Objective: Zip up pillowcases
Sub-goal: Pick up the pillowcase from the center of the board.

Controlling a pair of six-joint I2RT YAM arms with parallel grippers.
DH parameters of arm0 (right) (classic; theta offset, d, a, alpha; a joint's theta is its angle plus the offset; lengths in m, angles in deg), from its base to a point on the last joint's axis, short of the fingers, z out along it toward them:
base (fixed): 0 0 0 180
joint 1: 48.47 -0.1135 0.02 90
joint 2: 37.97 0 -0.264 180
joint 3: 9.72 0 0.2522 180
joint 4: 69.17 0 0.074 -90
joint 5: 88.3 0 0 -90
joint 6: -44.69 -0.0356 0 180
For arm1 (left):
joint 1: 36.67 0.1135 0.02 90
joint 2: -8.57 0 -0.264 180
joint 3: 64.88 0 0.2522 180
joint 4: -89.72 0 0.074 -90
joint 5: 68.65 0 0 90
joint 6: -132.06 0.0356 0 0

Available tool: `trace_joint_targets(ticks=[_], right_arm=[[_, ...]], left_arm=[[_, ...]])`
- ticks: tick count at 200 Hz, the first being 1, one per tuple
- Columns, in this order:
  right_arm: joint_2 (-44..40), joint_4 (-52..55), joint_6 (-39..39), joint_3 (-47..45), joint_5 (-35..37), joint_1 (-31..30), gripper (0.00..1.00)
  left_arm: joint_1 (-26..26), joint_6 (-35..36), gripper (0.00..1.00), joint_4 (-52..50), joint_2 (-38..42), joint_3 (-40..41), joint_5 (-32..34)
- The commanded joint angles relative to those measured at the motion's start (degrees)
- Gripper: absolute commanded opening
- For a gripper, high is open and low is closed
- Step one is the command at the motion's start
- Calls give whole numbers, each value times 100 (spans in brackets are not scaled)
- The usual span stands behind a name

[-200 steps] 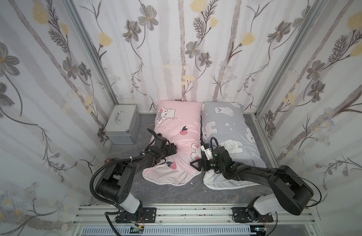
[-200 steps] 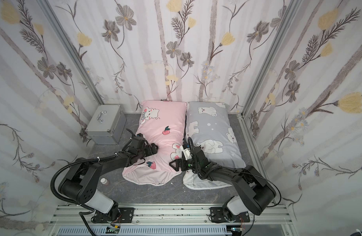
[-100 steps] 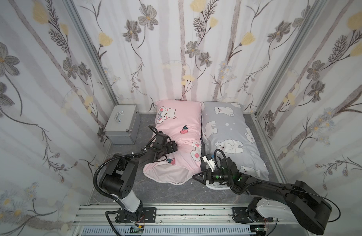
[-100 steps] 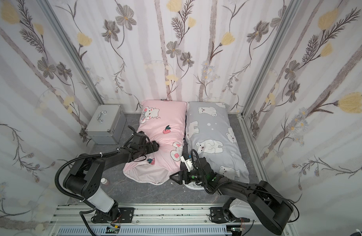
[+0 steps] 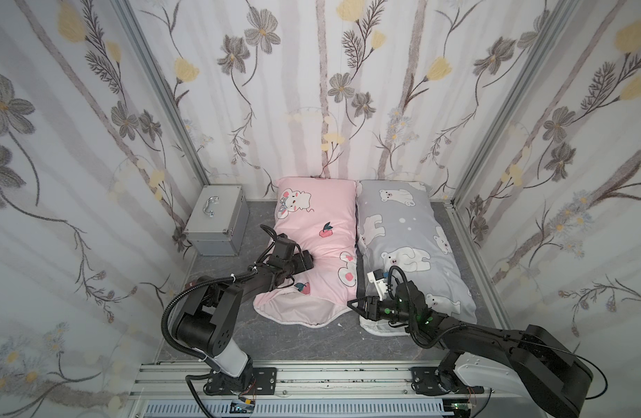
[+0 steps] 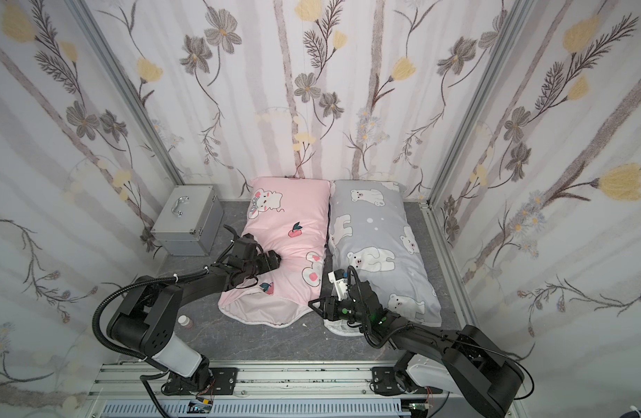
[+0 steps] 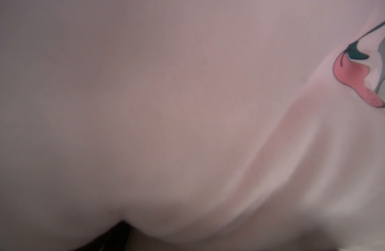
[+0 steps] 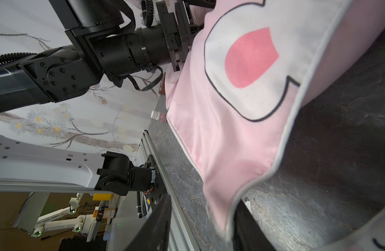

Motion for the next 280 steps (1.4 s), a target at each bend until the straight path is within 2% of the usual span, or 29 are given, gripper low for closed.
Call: trace_joint_targets(ticks=[1, 20, 33, 53, 78, 87, 98, 111, 124, 146, 165, 185, 222, 259, 280], right_arm=[[-1, -402, -191, 19, 247, 8, 29], [-48, -424, -307, -10, 254, 5, 12], [-126, -422, -423, -32, 255, 8, 3], [-269, -423, -644, -41, 247, 2, 0], [-326, -335, -893, 42, 231, 8, 0], [-288, -414, -987, 64, 184, 4, 0], [-212, -644, -1106, 57, 122, 4, 0], [-70, -976, -1238, 56, 25, 10, 0], [117, -1295, -1387, 92, -121, 10, 0], [406, -1922, -1692, 100, -315, 2, 0], [656, -2326, -1878, 125, -410, 3, 0], [934, -2563, -1985, 206, -454, 6, 0], [1274, -2908, -2161, 287, -457, 3, 0], [1533, -3247, -2288, 336, -529, 2, 0], [1811, -3304, -2291, 390, -521, 3, 0]], left_arm=[[8, -248, 97, -108, 10, 65, 135], [-6, -238, 99, -276, 237, 40, 237], [-119, -90, 100, -607, 598, -32, 640], [-343, 139, 100, -1158, 1427, -113, 1486], [-558, 118, 100, -2408, 2616, -432, 1792], [-745, -76, 100, -2843, 3062, -461, 1647], [-1028, -546, 100, -2993, 3562, -303, 1129], [-1299, -1279, 99, -2549, 4004, 209, 173], [-1532, -1954, 92, -1927, 4222, 712, -480], [-2021, -2610, 82, -1078, 4314, 1325, -744], [-2085, -3136, 72, 50, 4166, 1795, -1112], [-2202, -3397, 63, 577, 3929, 1945, -1196], [-2354, -3629, 56, 1180, 3542, 2101, -1166], [-2397, -3740, 55, 1605, 3126, 2078, -1157], [-2414, -3841, 49, 1844, 2945, 2037, -1203]])
